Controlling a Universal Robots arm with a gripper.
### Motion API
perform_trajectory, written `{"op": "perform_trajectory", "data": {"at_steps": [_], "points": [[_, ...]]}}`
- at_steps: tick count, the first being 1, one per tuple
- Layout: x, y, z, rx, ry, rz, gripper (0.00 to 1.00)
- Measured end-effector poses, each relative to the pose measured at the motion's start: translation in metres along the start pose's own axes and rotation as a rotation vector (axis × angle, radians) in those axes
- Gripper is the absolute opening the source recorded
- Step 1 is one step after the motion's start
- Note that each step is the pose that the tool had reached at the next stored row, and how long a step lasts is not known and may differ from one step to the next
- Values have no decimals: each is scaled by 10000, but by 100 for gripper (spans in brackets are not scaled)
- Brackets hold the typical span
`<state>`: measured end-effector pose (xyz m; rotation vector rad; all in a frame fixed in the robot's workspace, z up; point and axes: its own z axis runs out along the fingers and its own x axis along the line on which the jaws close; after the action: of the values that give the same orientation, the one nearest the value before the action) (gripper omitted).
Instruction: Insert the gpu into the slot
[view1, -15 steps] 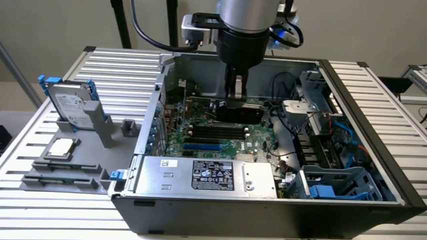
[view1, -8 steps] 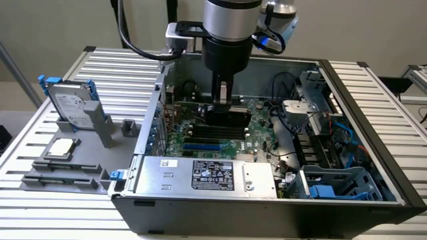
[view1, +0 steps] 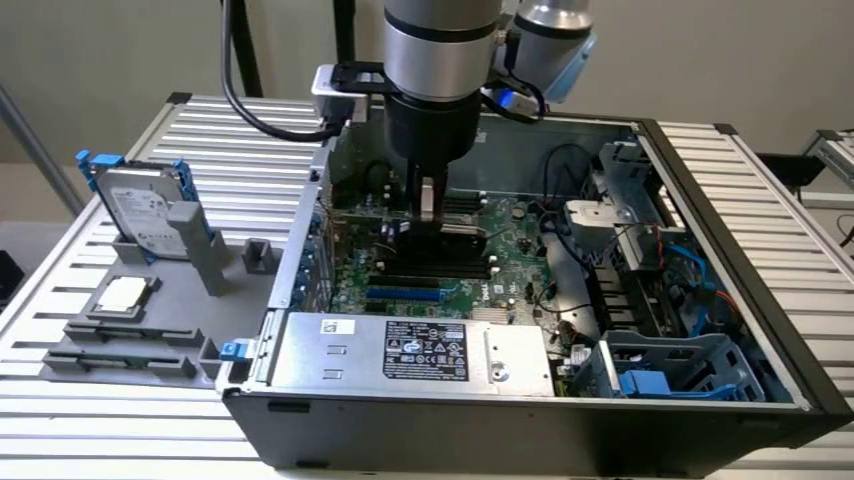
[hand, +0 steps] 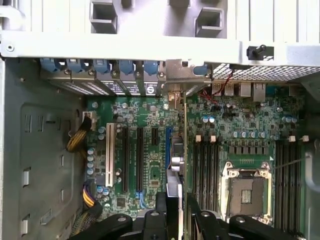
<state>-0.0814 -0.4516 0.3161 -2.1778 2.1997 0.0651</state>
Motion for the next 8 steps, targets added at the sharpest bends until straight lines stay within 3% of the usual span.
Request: {"op": "perform_trajectory", "data": {"at_steps": [8], "points": [[17, 2, 144, 0, -2, -24, 26]]}}
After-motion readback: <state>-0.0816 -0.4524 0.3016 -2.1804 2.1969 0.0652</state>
